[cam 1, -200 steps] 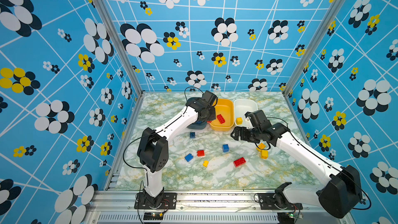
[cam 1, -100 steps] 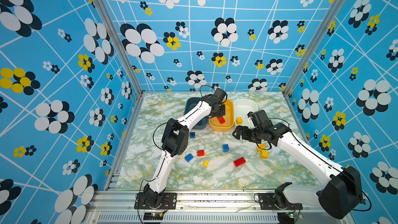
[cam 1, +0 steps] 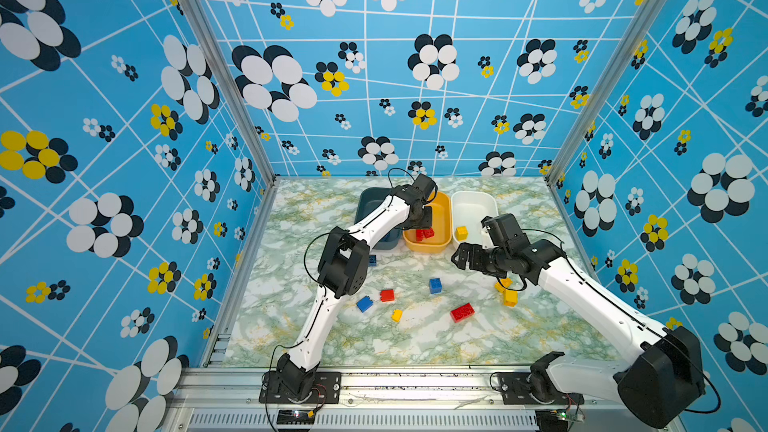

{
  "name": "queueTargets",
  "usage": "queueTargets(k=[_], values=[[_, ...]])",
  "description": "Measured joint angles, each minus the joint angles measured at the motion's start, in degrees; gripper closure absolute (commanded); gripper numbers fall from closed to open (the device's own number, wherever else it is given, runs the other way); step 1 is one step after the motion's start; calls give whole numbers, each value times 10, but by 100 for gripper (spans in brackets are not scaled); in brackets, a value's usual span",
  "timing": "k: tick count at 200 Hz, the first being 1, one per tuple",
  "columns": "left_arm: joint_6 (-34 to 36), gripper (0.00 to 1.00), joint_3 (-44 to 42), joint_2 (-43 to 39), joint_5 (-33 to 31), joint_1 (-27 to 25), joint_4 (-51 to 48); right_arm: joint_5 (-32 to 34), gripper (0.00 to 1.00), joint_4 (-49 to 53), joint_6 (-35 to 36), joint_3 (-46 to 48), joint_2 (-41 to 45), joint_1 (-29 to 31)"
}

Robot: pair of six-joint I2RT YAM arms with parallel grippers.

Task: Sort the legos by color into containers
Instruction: 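Carry the red brick into the yellow bin with the left while the right advances, then open the left gripper over the yellow bin while the right lowers onto a yellow brick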

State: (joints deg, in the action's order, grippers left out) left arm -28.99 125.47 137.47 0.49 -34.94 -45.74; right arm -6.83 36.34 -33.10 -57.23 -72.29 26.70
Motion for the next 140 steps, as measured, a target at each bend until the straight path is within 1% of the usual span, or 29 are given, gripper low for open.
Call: queueTargets(k=[44, 79, 114, 140], values=[[1, 43, -5, -1, 0, 0, 9, 4, 1, 1, -6, 8, 10, -5], [-4, 40, -47, -21, 1, 0, 26, 7, 1, 2, -11, 17, 24, -13], [-7, 34, -95, -64, 4, 0, 54, 12, 1, 3, -23, 34, 24, -26], [-15, 30, -138, -110, 11, 0, 82, 22, 1, 8, -34, 44, 25, -48]])
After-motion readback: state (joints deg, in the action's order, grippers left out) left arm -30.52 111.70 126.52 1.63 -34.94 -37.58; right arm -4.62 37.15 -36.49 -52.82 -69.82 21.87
